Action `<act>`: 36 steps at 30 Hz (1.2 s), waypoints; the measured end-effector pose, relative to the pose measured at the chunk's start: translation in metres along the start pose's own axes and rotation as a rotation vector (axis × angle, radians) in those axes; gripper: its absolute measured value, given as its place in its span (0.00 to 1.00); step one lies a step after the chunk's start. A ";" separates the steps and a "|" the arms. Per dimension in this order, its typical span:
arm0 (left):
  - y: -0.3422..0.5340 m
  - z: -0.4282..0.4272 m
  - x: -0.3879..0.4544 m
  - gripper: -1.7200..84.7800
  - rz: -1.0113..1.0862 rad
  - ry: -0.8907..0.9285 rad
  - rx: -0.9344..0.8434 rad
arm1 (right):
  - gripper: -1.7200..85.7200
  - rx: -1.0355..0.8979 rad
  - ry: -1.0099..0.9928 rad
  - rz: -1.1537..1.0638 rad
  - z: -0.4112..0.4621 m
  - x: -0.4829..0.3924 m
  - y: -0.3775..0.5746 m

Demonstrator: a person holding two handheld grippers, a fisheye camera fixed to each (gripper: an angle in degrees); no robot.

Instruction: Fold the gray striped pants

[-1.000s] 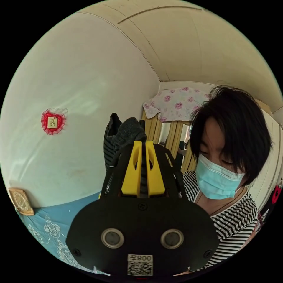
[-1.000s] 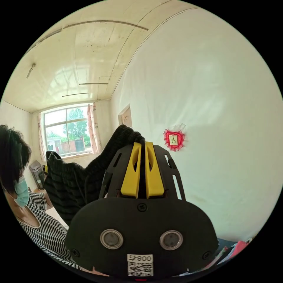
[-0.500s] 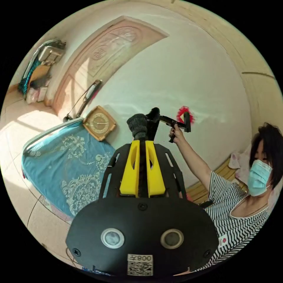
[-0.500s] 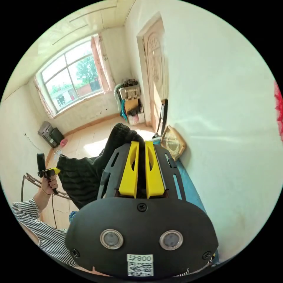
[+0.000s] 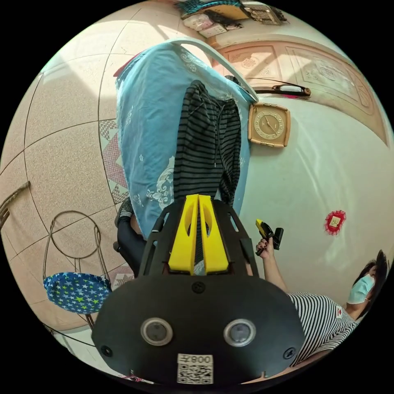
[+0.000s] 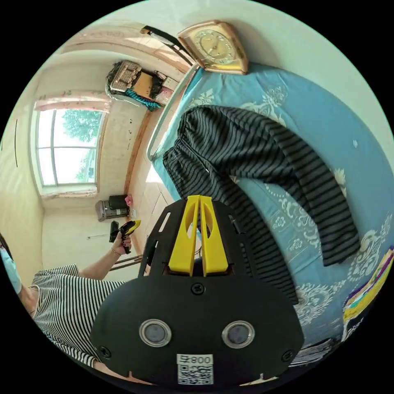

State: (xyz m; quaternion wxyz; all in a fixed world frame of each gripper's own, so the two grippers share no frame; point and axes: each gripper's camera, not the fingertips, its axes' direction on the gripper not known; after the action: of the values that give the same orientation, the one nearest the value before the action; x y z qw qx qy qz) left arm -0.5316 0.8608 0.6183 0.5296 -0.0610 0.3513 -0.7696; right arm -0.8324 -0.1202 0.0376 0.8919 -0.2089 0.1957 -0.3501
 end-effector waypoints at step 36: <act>0.281 0.145 -0.247 0.11 0.264 -0.474 -0.580 | 0.11 0.201 -0.273 1.021 0.227 0.389 0.493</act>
State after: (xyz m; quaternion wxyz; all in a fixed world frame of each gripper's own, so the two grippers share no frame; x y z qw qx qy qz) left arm -0.1411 0.9498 0.6248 0.6513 -0.3382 0.4269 -0.5284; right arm -0.1887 -0.0127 -0.1031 0.9816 -0.0443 0.1204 0.1415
